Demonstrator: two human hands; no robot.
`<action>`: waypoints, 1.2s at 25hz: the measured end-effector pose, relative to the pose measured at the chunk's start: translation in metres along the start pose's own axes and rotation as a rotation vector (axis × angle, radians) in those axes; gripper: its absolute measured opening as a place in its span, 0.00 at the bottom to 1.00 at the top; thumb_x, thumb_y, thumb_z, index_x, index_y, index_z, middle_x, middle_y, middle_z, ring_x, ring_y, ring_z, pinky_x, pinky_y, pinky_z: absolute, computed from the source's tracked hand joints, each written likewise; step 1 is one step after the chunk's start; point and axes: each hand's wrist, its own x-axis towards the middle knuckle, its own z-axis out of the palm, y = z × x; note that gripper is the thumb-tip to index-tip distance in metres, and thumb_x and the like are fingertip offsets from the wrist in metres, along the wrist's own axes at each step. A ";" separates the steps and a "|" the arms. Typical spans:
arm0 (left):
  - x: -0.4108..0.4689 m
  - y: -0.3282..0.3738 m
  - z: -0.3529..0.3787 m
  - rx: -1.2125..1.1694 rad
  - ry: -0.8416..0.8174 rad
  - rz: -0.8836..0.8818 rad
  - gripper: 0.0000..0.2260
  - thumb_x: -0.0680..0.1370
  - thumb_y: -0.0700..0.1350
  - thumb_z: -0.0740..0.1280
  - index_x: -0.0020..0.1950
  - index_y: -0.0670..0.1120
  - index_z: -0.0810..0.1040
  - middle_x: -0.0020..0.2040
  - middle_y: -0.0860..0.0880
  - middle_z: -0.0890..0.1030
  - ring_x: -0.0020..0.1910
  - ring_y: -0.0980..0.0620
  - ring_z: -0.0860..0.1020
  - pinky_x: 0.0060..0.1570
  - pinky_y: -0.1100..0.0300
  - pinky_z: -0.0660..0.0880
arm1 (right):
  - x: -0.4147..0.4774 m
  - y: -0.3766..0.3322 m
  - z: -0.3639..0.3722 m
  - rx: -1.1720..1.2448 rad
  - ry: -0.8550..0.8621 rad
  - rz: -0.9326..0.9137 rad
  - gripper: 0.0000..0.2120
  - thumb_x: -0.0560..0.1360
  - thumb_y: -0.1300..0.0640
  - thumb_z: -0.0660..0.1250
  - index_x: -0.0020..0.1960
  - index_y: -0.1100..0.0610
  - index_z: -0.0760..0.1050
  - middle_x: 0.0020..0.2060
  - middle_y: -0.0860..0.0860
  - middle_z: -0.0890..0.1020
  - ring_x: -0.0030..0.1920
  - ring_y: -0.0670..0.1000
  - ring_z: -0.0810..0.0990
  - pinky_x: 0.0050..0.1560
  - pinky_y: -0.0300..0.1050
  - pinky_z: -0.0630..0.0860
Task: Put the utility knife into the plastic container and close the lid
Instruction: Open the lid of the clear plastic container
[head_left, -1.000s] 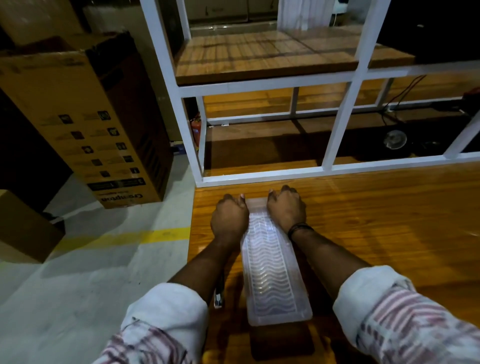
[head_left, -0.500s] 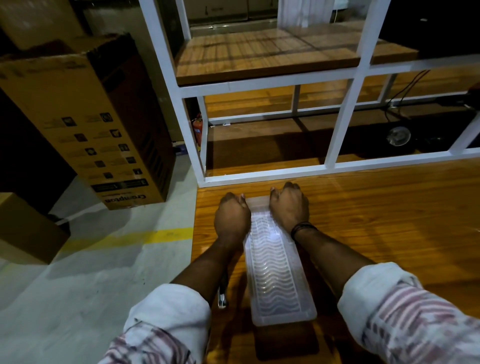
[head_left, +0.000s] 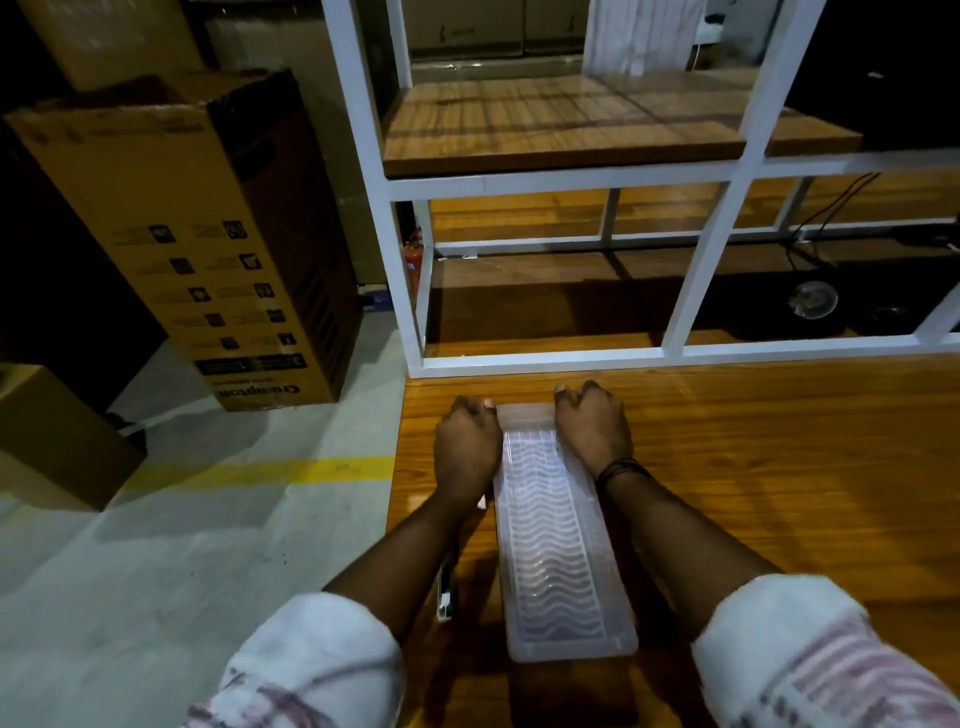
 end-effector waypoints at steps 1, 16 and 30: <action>-0.007 -0.002 -0.005 -0.023 -0.020 -0.009 0.14 0.83 0.52 0.61 0.54 0.43 0.80 0.49 0.45 0.84 0.47 0.45 0.81 0.44 0.57 0.73 | -0.004 0.003 -0.005 0.043 -0.019 0.027 0.22 0.80 0.43 0.59 0.51 0.63 0.76 0.47 0.61 0.81 0.46 0.62 0.79 0.43 0.50 0.75; -0.084 -0.024 -0.034 -0.361 -0.226 -0.123 0.11 0.80 0.42 0.66 0.59 0.50 0.84 0.52 0.54 0.86 0.50 0.55 0.85 0.49 0.53 0.83 | -0.087 0.029 -0.005 0.101 0.149 -0.043 0.16 0.80 0.51 0.62 0.36 0.57 0.69 0.31 0.50 0.73 0.35 0.54 0.73 0.36 0.44 0.62; -0.073 0.003 -0.054 -0.462 -0.431 -0.224 0.21 0.83 0.36 0.61 0.71 0.56 0.75 0.62 0.47 0.82 0.52 0.52 0.84 0.42 0.60 0.82 | -0.061 0.009 -0.012 -0.124 0.023 -0.123 0.16 0.80 0.50 0.59 0.47 0.63 0.75 0.46 0.61 0.80 0.46 0.62 0.79 0.40 0.47 0.69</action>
